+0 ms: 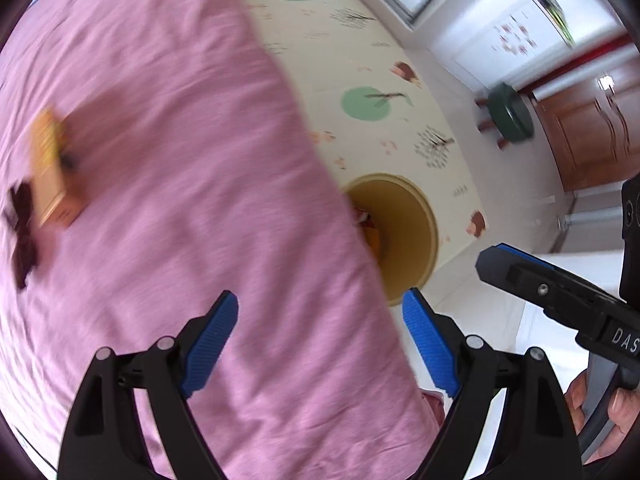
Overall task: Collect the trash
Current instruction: 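Return both tools to the remaining items on the bed, then grasp the dark brown cord with left tool while right tool grasps the L'Oreal box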
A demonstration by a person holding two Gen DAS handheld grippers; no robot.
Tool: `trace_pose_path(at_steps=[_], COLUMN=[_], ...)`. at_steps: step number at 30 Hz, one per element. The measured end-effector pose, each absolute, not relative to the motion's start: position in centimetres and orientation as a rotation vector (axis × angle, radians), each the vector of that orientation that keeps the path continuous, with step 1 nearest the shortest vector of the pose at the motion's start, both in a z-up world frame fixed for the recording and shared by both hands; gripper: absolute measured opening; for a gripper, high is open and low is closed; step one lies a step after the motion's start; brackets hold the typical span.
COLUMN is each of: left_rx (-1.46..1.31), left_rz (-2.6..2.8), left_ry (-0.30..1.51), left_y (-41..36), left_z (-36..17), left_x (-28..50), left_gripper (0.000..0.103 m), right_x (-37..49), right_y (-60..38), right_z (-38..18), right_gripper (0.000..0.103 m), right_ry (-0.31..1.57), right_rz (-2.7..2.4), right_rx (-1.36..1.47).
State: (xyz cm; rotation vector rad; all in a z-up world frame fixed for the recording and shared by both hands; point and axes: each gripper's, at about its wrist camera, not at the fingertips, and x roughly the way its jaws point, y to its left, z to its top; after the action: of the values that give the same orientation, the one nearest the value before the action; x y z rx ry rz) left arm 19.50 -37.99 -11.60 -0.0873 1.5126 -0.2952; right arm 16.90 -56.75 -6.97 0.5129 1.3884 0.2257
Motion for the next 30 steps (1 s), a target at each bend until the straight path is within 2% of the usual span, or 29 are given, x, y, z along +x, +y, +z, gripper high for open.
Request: trace_pose_path(at_steps=[16,30], left_rx=[-0.269,-0.314], left_rz=[0.029,0.094], left_ry=[1.467,1.473], left_y=[-18.4,-11.6], left_z=[-11.6,-14.7], left_x=[20.4,25.2], left_gripper=[0.084,0.081], right_x=[22.5,28.1], right_y=[-38.1,-30.2], right_z=[-7.3,-9.8], right_gripper=[0.059,0.059], right_ry=[1.459,1.494], right_rz=[0.49,0.54], right_rx=[0.284,0.195])
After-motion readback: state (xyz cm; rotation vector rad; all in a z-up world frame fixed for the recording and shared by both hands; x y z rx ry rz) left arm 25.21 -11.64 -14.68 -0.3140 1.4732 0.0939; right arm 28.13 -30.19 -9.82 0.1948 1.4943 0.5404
